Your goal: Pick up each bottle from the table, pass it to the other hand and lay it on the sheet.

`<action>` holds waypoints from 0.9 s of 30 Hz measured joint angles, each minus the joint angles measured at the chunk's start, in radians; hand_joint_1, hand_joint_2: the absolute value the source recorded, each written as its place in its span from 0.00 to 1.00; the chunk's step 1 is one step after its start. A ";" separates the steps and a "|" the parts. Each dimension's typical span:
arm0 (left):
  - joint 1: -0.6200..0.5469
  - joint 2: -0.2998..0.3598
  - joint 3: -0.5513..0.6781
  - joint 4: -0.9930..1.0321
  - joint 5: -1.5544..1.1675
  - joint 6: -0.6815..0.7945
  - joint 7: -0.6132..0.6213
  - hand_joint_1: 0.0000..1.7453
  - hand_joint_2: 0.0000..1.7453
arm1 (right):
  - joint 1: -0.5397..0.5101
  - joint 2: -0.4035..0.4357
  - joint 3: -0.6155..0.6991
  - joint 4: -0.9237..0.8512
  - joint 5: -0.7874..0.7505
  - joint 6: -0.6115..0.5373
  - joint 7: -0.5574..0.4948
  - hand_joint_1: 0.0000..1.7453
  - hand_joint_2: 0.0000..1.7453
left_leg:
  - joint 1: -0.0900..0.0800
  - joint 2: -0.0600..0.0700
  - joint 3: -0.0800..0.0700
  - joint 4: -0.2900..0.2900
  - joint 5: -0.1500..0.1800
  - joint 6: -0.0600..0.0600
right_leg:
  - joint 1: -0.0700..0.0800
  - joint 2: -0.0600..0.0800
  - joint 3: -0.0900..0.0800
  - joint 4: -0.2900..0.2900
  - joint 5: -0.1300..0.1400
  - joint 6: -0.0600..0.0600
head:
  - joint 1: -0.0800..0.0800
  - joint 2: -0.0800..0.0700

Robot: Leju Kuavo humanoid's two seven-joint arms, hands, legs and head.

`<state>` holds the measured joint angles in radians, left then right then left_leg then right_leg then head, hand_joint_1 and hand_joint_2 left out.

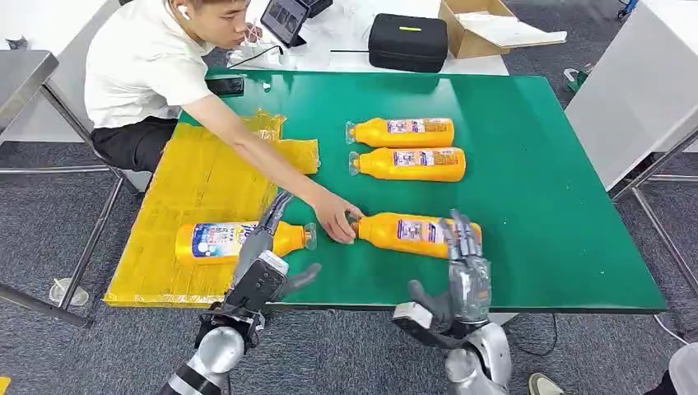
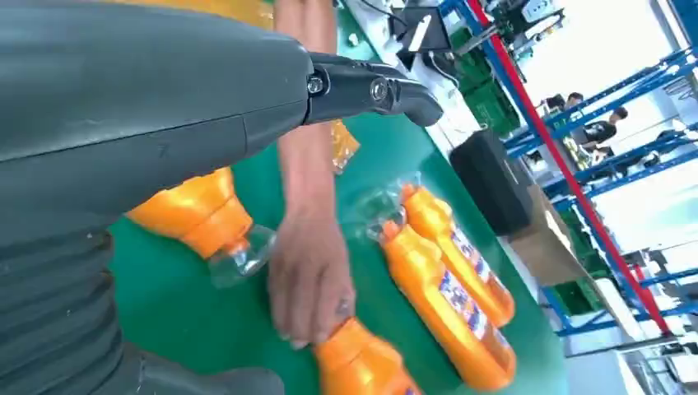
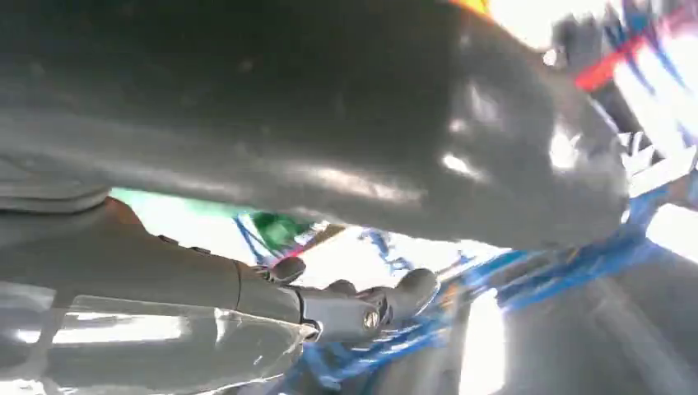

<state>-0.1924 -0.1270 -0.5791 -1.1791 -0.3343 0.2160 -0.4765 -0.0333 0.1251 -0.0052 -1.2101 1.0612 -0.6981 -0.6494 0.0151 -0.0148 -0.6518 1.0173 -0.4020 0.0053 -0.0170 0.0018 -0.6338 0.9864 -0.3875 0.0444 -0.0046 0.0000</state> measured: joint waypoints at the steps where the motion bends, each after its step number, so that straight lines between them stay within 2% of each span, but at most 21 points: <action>1: 0.005 -0.002 -0.003 -0.010 0.017 -0.011 0.004 0.00 1.00 | -0.008 -0.003 -0.011 0.016 0.072 0.000 0.023 0.00 1.00 | 0.000 0.000 0.000 0.000 0.000 0.000 | 0.000 0.000 0.000 0.000 0.000 0.000 | 0.000 0.000; 4: 0.036 -0.011 -0.008 -0.051 0.117 -0.066 0.041 0.00 1.00 | -0.037 -0.032 -0.040 0.066 0.199 0.000 0.123 0.00 1.00 | 0.000 -0.001 -0.001 0.000 0.000 0.000 | 0.000 0.000 0.000 0.000 0.000 0.000 | 0.000 0.000; 7: 0.072 -0.021 -0.026 -0.073 0.192 -0.100 0.060 0.00 1.00 | -0.076 -0.068 -0.067 0.110 0.232 -0.001 0.181 0.00 1.00 | -0.001 -0.001 -0.001 0.000 0.000 0.000 | -0.001 0.000 0.000 0.000 0.000 0.000 | 0.000 0.000; 13: 0.086 -0.026 -0.066 -0.076 0.208 -0.061 0.048 0.00 1.00 | -0.145 -0.127 -0.071 0.224 0.197 -0.001 0.226 0.00 1.00 | -0.001 -0.001 -0.001 0.000 0.000 0.001 | 0.000 0.000 0.000 0.000 0.000 0.000 | 0.000 0.000; 16: 0.086 -0.029 -0.071 -0.076 0.230 -0.040 0.050 0.00 1.00 | -0.172 -0.151 -0.050 0.290 0.087 0.007 0.223 0.00 1.00 | 0.000 0.000 0.000 0.000 0.000 0.001 | 0.000 0.000 0.000 0.000 0.000 0.000 | 0.000 0.000; 21: 0.084 -0.036 -0.071 -0.076 0.246 -0.015 0.054 0.00 1.00 | -0.209 -0.200 -0.002 0.370 0.078 0.003 0.256 0.00 1.00 | 0.000 0.000 -0.001 0.000 0.000 0.001 | 0.000 0.000 0.000 0.000 0.000 0.001 | 0.000 0.000; 27: 0.075 -0.045 -0.075 -0.076 0.259 -0.008 0.054 0.00 1.00 | -0.283 -0.219 0.032 0.481 0.064 0.004 0.273 0.00 1.00 | -0.001 0.000 -0.001 0.000 0.000 0.001 | 0.000 0.000 0.000 0.000 0.000 0.001 | 0.000 0.000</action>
<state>-0.1177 -0.1724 -0.6539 -1.2547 -0.0751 0.2083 -0.4227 -0.3160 -0.0939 0.0264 -0.7289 1.1253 -0.6943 -0.3769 0.0144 -0.0152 -0.6526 1.0176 -0.4020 0.0061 -0.0175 0.0016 -0.6335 0.9861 -0.3873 0.0450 -0.0046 0.0000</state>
